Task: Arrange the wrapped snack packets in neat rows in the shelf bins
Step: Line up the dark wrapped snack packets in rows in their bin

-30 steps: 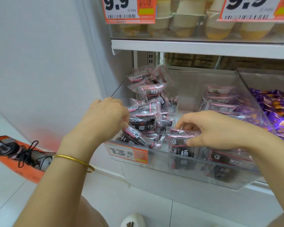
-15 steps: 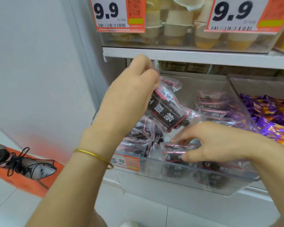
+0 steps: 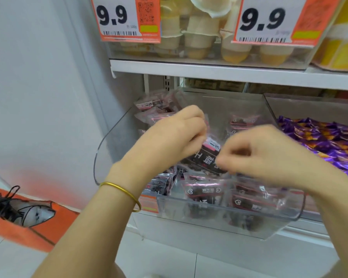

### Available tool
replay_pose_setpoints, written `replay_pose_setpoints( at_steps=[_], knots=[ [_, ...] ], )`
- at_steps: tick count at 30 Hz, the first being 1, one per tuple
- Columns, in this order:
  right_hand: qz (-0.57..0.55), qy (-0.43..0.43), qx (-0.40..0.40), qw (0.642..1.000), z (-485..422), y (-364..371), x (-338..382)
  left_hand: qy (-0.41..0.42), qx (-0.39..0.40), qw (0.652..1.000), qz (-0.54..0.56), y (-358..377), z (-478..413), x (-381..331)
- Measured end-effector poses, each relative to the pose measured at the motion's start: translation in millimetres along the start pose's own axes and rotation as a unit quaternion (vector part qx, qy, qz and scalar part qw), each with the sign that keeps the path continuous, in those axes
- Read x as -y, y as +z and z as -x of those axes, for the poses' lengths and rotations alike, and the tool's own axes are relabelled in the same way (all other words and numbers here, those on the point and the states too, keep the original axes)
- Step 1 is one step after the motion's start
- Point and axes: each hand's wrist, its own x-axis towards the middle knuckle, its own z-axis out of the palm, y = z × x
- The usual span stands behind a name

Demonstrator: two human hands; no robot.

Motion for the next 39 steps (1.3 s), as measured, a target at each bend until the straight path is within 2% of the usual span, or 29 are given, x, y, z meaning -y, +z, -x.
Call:
replay_pose_setpoints(
  at_steps=[2,3,7,10,16,19,24,28,32,36,39],
  knots=[
    [-0.002,0.007,-0.108,0.994,-2,-8,-3,-0.019,0.02,0.999,0.029,0,1,2],
    [0.007,0.007,-0.119,0.993,-5,-7,-4,-0.028,0.024,0.998,0.042,-2,1,3],
    [-0.004,-0.001,-0.02,1.0,-19,16,-5,-0.023,0.014,0.999,0.033,-11,5,3],
    [0.012,-0.016,-0.007,1.0,-28,30,-10,-0.023,0.015,0.999,0.027,-6,10,3],
    [0.044,0.039,0.062,0.996,-31,33,-21,-0.115,0.025,0.974,0.194,20,10,8],
    [0.027,0.068,0.088,0.993,-30,31,-20,-0.149,0.018,0.964,0.217,29,9,7],
    [-0.026,0.066,0.022,0.997,-35,36,-19,-0.214,0.01,0.942,0.26,27,8,6],
    [0.031,0.105,0.015,0.994,-36,38,-21,-0.271,0.021,0.913,0.304,19,9,10],
    [0.055,0.058,-0.014,0.997,-34,37,-20,-0.32,0.043,0.878,0.353,18,15,18],
    [-0.065,0.013,-0.113,0.991,-28,28,-16,-0.353,0.012,0.856,0.376,19,16,25],
    [-0.136,0.034,-0.233,0.962,-30,27,-13,-0.37,0.003,0.837,0.402,21,15,22]
  ],
)
